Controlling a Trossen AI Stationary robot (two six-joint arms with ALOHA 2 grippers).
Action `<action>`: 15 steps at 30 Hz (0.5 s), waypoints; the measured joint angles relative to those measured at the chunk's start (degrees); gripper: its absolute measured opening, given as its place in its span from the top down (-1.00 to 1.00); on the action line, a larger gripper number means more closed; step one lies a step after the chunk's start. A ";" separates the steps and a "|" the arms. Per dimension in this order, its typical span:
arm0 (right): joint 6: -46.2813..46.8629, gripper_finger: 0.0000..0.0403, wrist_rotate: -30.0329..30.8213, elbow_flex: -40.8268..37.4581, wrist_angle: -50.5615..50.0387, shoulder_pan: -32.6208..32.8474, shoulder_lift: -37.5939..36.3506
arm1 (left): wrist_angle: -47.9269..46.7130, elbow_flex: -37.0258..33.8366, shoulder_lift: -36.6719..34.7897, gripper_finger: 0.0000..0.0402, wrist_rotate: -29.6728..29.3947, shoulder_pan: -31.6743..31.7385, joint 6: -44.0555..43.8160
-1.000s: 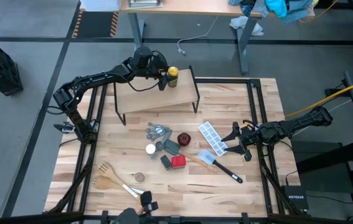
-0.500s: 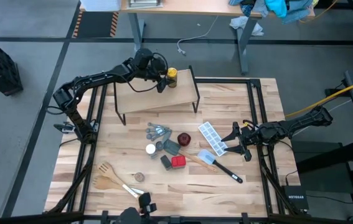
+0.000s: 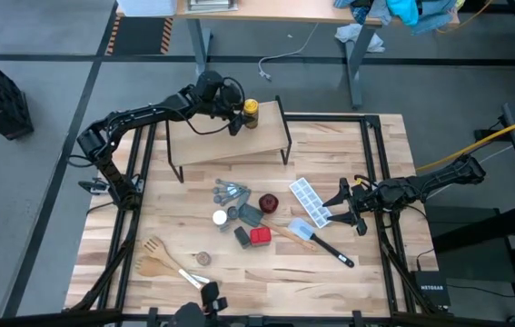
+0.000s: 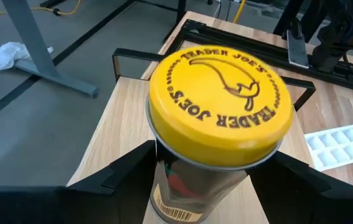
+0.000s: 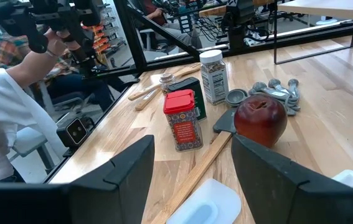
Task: Shelf spices
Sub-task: Put the yellow seasoning bottle on the shelf, then put the white seasoning bottle on the shelf
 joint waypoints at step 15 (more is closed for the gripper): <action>0.00 -0.10 0.00 0.00 0.02 0.01 0.00 | -10.19 -0.07 -3.13 -0.19 -0.93 -0.02 2.70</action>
